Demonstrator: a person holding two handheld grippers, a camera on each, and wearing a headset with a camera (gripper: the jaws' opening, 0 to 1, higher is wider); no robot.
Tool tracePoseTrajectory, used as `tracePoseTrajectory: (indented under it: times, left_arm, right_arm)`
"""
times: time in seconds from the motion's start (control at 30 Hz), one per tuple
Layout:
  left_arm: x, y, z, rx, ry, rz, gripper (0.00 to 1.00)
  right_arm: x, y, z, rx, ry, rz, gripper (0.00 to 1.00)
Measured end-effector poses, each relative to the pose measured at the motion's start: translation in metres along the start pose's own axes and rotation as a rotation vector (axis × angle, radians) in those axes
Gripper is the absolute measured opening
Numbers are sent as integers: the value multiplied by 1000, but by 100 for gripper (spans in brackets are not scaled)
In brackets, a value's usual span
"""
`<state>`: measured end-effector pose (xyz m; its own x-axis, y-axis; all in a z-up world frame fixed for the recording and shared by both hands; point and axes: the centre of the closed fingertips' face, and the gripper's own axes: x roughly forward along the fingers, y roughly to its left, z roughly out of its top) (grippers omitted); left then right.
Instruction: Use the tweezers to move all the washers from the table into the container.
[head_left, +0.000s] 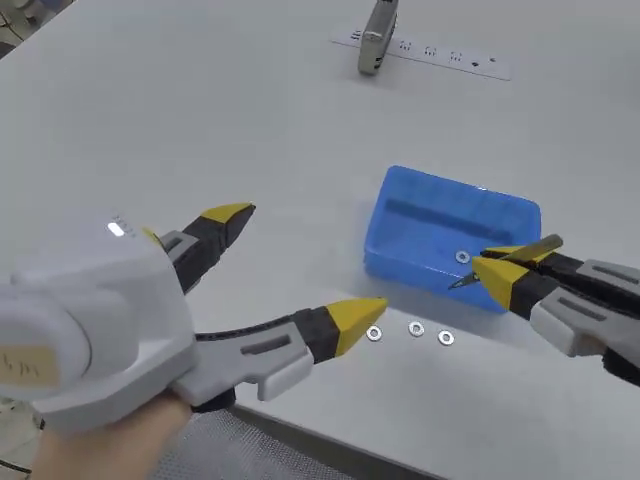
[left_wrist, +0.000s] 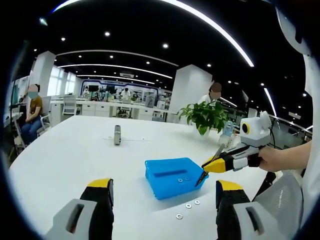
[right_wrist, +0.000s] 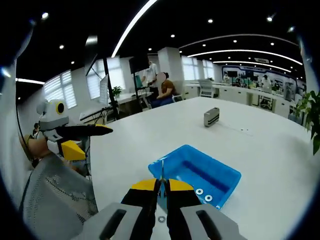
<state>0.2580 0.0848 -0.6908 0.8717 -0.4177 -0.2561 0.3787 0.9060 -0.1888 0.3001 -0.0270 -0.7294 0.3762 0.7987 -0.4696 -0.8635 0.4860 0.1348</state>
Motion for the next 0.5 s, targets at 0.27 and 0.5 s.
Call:
tracePoseTrajectory:
  times: [0.27, 0.5]
  left_arm:
    - [0, 0, 0, 4, 0, -2, 86]
    - [1, 1, 0, 4, -1, 0, 86]
  right_arm:
    - [6, 1, -31, 6, 98, 11, 3]
    - [8, 3, -40, 9, 124, 19, 3]
